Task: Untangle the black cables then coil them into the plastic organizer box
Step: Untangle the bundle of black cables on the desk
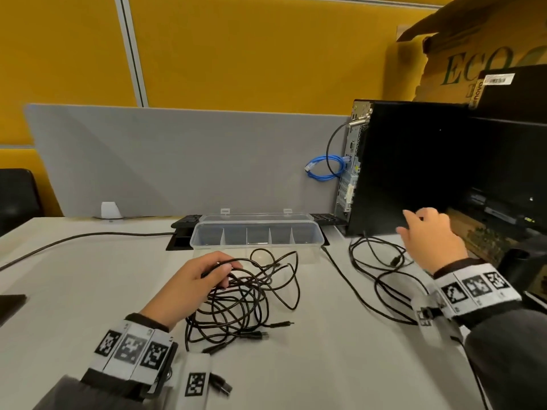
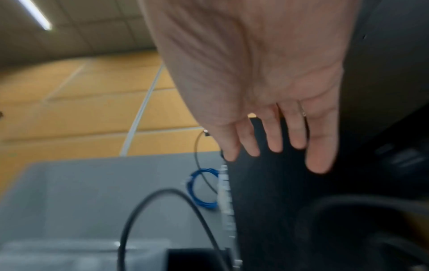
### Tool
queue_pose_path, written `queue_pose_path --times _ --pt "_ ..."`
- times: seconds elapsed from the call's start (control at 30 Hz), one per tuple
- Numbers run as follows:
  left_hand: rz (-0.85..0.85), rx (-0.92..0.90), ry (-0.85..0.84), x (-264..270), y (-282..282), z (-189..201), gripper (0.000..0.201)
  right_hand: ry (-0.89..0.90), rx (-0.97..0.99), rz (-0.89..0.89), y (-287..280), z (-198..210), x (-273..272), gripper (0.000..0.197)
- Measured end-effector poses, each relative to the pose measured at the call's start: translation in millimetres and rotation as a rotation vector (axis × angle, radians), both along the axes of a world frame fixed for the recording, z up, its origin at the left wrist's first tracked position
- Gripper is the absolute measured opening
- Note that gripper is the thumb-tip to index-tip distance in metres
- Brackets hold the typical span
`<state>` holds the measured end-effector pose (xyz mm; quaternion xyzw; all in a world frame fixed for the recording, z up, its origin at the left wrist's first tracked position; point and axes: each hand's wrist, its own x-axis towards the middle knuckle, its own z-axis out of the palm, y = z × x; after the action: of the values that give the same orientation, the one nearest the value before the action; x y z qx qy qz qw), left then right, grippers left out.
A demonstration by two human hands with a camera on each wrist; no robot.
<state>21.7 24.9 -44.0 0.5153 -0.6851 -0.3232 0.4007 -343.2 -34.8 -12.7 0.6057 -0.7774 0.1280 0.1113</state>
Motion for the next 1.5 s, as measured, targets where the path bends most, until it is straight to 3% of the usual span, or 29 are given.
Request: queue_pose_path --times 0.1,0.23,0.3,0.43,0.53,0.6,0.7,0.8,0.97,1.03,1.17,1.3,1.5 --pt "0.018 -0.035 0.055 -4.3 2.2 4.2 0.024 -0.222 -0.085 0.427 15.9 3.1 40.9 0.05" --pt "-0.002 -0.084 0.164 -14.6 9.3 9.1 0.018 -0.716 0.307 0.769 39.3 1.4 107.4 0.064" --pt "-0.052 -0.079 0.279 -21.7 12.0 8.8 0.016 -0.913 0.376 0.837 42.9 -7.9 128.7 0.057" --pt "-0.158 -0.035 0.42 -29.6 14.6 3.8 0.017 -1.331 0.26 0.786 37.8 -28.0 142.5 0.016" --pt "-0.174 -0.047 0.369 -24.9 14.4 4.7 0.017 -1.731 0.178 0.79 34.5 -36.9 136.9 0.017" --pt "-0.09 -0.064 0.273 -19.2 11.4 6.1 0.02 -2.002 0.153 0.886 36.2 -34.5 128.0 0.019" --pt "0.032 0.072 0.09 -16.8 10.4 6.7 0.04 -2.181 0.133 1.098 42.4 -27.6 120.5 0.024" --pt "-0.012 0.271 0.058 -21.4 12.3 4.8 0.066 -2.253 0.174 1.187 42.9 -28.3 120.3 0.033" --pt "-0.13 0.274 0.322 -27.8 14.0 3.7 0.043 -2.32 0.36 1.33 39.9 -30.2 112.2 0.033" --pt "-0.138 0.281 0.435 -28.4 13.5 3.4 0.031 -2.223 0.336 1.247 39.2 -29.5 109.6 0.029" --pt "-0.046 0.338 0.791 -23.8 9.0 5.3 0.017 -1.793 0.136 0.958 33.8 -26.0 100.6 0.019" --pt "0.009 0.39 1.101 -17.0 5.8 2.2 0.019 -1.722 0.066 0.771 28.3 -25.4 91.4 0.027" --pt "0.024 0.41 1.232 -19.4 4.6 -3.3 0.024 -1.439 0.113 0.705 32.9 -27.9 96.8 0.027"
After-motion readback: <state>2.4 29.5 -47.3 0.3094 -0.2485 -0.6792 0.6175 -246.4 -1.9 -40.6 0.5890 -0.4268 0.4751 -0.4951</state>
